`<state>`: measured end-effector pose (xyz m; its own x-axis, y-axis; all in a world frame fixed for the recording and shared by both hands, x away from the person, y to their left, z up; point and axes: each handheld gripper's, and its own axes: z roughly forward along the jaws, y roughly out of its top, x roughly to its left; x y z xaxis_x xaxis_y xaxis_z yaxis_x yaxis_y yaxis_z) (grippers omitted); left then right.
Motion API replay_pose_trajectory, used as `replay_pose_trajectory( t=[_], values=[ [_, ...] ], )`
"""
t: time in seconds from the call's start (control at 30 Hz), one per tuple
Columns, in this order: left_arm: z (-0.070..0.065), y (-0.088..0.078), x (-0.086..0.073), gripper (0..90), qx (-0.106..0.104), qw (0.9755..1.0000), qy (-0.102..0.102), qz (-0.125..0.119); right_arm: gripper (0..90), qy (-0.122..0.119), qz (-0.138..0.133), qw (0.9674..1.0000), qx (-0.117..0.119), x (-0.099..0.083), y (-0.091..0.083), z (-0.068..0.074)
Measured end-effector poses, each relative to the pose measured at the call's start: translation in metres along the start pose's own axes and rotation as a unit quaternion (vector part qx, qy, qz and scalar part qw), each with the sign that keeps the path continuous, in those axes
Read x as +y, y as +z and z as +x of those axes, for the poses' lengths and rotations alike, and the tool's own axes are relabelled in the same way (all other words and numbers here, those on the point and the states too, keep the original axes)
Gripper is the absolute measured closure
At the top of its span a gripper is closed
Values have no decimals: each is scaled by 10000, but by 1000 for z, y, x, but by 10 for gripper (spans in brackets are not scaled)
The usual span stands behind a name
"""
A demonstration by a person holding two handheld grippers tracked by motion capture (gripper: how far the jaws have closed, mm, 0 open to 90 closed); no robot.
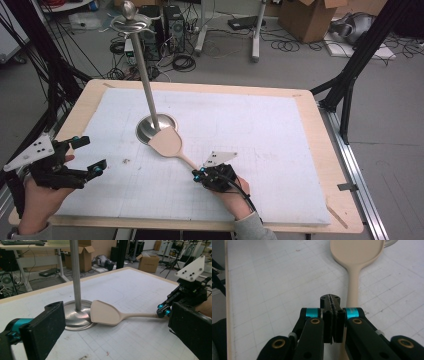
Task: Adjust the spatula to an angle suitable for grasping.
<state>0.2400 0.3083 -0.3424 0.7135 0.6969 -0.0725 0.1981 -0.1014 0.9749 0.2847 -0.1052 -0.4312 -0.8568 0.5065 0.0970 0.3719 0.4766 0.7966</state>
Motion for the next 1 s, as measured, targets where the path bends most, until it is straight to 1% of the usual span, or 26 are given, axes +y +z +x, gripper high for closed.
replay_pose_trajectory(
  t=[0.07,0.1,0.27,0.37,0.4,0.47,0.57,0.8,0.83,0.87,1.0],
  values=[
    [0,0,0,17,-11,10000,-2,-5,897,4,30,10000,-3,0,1,0],
    [0,0,0,17,-18,10000,-3,-8,897,46,88,9999,19,-1,2,0],
    [0,2,1,17,-69,10000,31,-7,897,25,264,9996,23,-3,5,0],
    [-1,2,1,17,-83,10000,39,-19,897,43,343,9994,23,-4,7,-1],
    [-1,2,1,17,-87,10000,33,-24,898,73,407,9991,39,-4,7,-1],
    [-1,2,1,17,-85,10000,33,-19,898,69,430,9990,43,-4,7,-1],
    [-1,3,1,17,-85,10000,13,-15,900,25,552,9985,6,-5,9,-1],
    [-1,3,1,17,-101,9999,29,-10,900,66,573,9983,-37,-6,7,-5],
    [-1,3,1,17,-93,10000,24,-13,900,95,554,9984,-2,-7,6,-7],
    [-1,3,1,17,-92,10000,24,-19,900,200,568,9982,43,-7,5,-8],
    [-1,3,1,17,-91,10000,19,-14,900,164,541,9984,68,-8,5,-9]
  ],
)
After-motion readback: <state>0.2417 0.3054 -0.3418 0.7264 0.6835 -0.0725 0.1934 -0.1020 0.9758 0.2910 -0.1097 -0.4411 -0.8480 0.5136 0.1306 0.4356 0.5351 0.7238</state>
